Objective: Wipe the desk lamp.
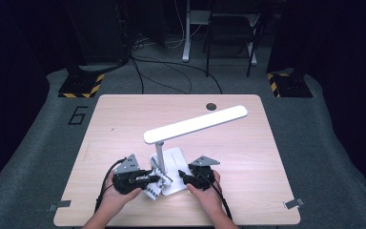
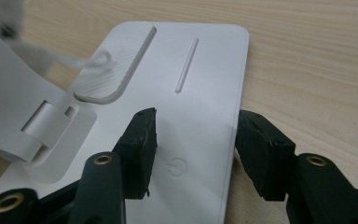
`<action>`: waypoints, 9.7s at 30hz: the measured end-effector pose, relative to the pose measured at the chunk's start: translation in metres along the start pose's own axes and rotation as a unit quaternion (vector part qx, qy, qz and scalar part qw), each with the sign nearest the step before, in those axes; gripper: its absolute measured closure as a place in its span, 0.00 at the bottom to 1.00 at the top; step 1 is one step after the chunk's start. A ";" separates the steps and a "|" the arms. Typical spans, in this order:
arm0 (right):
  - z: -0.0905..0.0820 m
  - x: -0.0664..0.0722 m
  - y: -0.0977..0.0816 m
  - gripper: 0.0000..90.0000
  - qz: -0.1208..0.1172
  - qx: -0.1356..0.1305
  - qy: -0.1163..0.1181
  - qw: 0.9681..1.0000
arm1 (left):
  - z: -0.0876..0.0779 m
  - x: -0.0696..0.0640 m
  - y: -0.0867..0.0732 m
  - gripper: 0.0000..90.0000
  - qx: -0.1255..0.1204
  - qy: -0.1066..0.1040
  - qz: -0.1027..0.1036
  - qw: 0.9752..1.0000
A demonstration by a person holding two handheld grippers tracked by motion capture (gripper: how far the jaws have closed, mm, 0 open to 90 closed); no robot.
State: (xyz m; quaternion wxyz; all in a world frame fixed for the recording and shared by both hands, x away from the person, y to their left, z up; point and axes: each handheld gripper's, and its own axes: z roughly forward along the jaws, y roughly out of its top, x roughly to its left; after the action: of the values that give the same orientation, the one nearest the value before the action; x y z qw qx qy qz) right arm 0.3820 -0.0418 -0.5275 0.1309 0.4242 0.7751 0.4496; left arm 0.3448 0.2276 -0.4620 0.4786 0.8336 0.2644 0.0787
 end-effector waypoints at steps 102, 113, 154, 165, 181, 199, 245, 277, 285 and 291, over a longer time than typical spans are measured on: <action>0.000 0.003 0.000 0.54 -0.008 -0.004 -0.006 1.000 | 0.029 0.008 -0.029 0.84 0.057 -0.001 -0.039 0.998; 0.000 0.004 0.000 0.54 -0.016 -0.005 -0.011 1.000 | -0.003 0.001 0.007 0.84 0.012 -0.006 -0.032 0.999; -0.002 0.005 0.000 0.53 -0.025 -0.005 -0.013 1.000 | 0.003 0.047 -0.030 0.83 -0.012 0.043 -0.091 0.995; 0.003 -0.003 0.002 0.50 -0.002 0.006 0.018 1.000 | 0.032 0.037 -0.044 0.82 0.060 0.040 -0.047 0.996; 0.003 -0.005 0.004 0.55 -0.017 0.006 0.016 1.000 | 0.036 0.073 -0.034 0.83 0.053 0.089 -0.072 0.992; 0.004 -0.004 0.004 0.55 -0.016 0.004 0.015 1.000 | 0.044 0.104 -0.024 0.82 0.045 0.147 -0.103 0.983; 0.005 0.001 0.004 0.55 -0.016 0.001 0.007 1.000 | 0.047 0.096 -0.020 0.84 0.051 0.128 -0.104 0.985; 0.004 0.002 0.004 0.55 -0.013 0.004 0.006 1.000 | 0.032 0.052 -0.036 0.83 0.060 0.080 -0.052 0.994; 0.004 0.001 0.003 0.55 -0.011 -0.001 0.010 1.000 | 0.011 0.045 -0.028 0.83 0.037 0.077 -0.055 0.995; 0.003 -0.002 0.003 0.55 -0.007 0.008 0.022 1.000 | -0.010 0.038 -0.027 0.82 0.020 0.082 -0.051 0.995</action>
State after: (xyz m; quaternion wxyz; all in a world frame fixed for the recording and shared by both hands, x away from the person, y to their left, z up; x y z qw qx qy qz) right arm 0.3869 -0.0410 -0.5270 0.1142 0.4096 0.7843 0.4518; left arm 0.3627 0.2656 -0.4843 0.4422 0.8191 0.3463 0.1166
